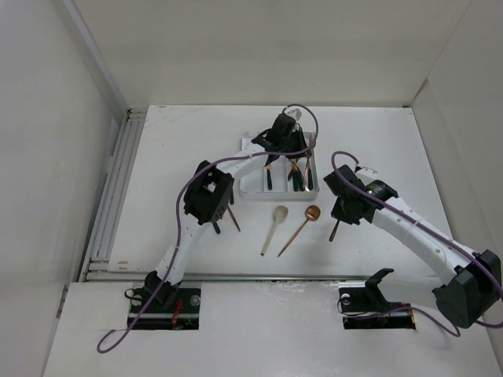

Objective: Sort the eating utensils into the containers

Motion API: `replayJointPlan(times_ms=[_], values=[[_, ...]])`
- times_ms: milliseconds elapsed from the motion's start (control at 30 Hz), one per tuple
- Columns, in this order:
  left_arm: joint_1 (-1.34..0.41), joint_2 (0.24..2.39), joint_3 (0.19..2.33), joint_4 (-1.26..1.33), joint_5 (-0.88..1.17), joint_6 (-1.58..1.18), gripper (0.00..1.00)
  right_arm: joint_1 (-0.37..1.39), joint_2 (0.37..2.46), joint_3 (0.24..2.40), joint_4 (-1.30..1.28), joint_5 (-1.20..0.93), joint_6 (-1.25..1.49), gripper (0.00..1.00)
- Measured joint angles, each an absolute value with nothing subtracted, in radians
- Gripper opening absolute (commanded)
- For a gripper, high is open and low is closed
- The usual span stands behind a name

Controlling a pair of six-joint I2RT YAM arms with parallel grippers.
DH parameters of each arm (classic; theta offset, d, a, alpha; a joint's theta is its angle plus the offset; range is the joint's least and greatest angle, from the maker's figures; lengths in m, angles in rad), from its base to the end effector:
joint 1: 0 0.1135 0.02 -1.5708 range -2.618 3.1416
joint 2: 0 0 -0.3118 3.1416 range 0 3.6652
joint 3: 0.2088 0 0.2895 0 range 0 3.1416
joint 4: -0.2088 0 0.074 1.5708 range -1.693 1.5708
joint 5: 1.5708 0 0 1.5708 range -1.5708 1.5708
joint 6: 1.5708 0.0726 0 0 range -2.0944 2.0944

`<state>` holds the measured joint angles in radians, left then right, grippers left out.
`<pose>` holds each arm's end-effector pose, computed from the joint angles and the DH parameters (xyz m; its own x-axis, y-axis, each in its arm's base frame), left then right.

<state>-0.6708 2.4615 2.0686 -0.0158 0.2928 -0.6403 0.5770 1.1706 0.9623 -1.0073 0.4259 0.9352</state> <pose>0.5186 -0.4383 0.1996 -0.7292 -0.1516 -0.6673 0.4577 0.6170 -0.6402 0.2148 0.1040 0.2694 -0.7693 0.3736 -0.5182 0.4089 0.9112 0.0499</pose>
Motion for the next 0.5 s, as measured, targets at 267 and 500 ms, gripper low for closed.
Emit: replayJointPlan(times_ms=[267,500], values=[[-0.660,2.468,2.067,-0.044,0.239,-0.667,0.37,0.577,1.146,1.007,-1.040,0.439,0.928,0.00],[-0.665,2.465,2.068,-0.068,0.228,-0.686,0.67,0.577,1.161,1.109,-1.060,0.466,0.857,0.00]])
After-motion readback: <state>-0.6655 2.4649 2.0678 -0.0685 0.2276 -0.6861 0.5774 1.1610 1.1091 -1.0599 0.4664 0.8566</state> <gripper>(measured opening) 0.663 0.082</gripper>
